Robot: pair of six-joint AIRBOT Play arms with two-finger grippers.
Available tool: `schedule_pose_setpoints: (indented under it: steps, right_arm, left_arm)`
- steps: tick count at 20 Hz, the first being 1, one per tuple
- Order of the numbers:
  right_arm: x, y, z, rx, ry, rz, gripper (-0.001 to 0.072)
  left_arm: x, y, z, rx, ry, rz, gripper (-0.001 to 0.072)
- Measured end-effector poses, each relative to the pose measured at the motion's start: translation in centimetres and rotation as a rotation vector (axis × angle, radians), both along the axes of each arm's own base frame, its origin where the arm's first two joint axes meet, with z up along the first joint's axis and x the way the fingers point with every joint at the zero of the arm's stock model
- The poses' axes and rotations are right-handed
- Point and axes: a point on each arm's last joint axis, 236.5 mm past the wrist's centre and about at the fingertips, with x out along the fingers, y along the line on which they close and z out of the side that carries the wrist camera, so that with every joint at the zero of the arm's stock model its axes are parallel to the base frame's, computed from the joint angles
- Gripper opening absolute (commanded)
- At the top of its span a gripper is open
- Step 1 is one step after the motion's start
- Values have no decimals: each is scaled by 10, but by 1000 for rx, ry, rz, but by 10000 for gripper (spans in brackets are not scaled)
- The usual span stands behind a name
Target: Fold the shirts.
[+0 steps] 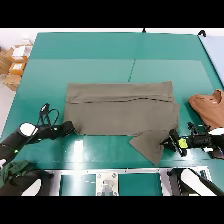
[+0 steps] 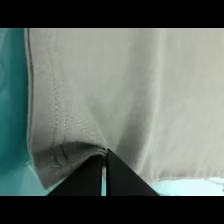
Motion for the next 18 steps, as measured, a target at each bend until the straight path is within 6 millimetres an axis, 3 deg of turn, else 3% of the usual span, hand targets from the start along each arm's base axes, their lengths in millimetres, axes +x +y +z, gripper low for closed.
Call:
schedule_pose_setpoints:
  steps: [4,7,9,11,14,18]
  right_arm:
    - [8,-26,9,-105,-20,68,17]
    - [-7,-47,17,-198,50,105,18]
    - [-15,-53,23,-219,91,112,17]
    - [-8,-55,32,-225,74,112,17]
    - [36,-50,61,-211,-62,103,17]
    - [119,-40,112,-222,-307,123,17]
  left_arm:
    - [-5,10,11,75,34,-110,26]
    - [-29,34,8,181,149,-187,26]
    - [-39,47,7,237,198,-210,26]
    - [-39,53,12,262,211,-217,26]
    - [-15,53,36,267,142,-208,26]
    - [45,51,83,275,-22,-197,26]
